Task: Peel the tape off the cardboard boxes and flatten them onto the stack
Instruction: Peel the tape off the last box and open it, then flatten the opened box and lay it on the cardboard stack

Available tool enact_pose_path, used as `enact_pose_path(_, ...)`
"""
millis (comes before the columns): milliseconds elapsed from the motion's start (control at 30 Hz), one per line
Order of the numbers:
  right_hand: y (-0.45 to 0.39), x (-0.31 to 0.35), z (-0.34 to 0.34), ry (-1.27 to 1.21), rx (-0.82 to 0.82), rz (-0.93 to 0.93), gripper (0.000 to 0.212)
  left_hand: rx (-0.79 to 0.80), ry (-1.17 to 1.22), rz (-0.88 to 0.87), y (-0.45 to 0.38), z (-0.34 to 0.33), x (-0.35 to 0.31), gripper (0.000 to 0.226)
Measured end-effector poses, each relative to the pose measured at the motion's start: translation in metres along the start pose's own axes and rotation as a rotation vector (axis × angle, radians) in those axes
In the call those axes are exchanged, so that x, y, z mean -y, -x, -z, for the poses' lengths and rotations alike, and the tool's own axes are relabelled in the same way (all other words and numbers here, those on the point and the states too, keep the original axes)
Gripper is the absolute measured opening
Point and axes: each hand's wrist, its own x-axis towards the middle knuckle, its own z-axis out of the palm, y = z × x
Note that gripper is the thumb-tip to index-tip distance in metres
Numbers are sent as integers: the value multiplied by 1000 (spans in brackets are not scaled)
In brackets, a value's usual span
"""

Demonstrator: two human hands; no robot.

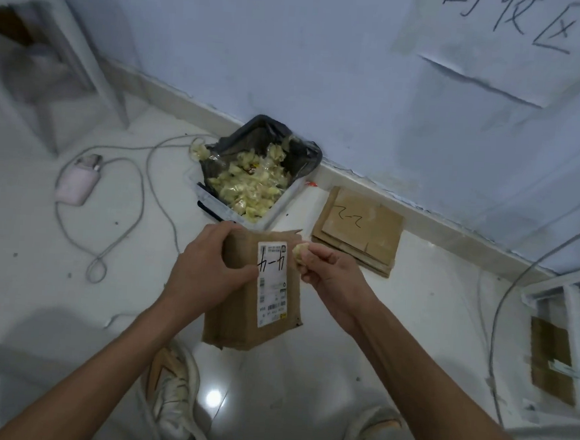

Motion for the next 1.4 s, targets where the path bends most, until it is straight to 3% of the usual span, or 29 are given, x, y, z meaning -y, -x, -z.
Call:
enact_pose_path(267,-143,14,-53,95,-156,-79,27,25,96,254,-23,11,54,57)
enact_pose_path(533,-232,22,-96,387,-305,-15,17,47,183,334,-22,9,72,53)
enact_pose_path(667,-243,25,-93,425,-327,-13,33,51,253,335,-25,9,67,54)
enact_pose_path(800,-202,38,-89,789,-301,55,43,53,301,327,-27,10,58,58)
enact_pose_path(900,-116,40,-85,1043,-283,278,16,60,294,307,-31,7,44,66)
enact_pose_path(933,-83,35,-85,1093,-259,298,18,71,299,303,-31,5,38,69)
enact_pose_path(1000,-25,18,-74,1150,-202,237,44,100,379,308,-30,-1,22,75)
enact_pose_path(1067,15,-1,-56,1160,-200,143,74,131,503,318,-27,-8,3,74)
enact_pose_path(1133,42,-14,-36,1048,-275,103,87,130,561,309,-20,-15,-16,64)
enact_pose_path(1233,80,-25,-6,906,-377,132,90,108,489,216,-7,-35,-48,57)
enact_pose_path(1400,114,-33,14,903,-500,146,92,71,344,31,22,-65,-79,40)
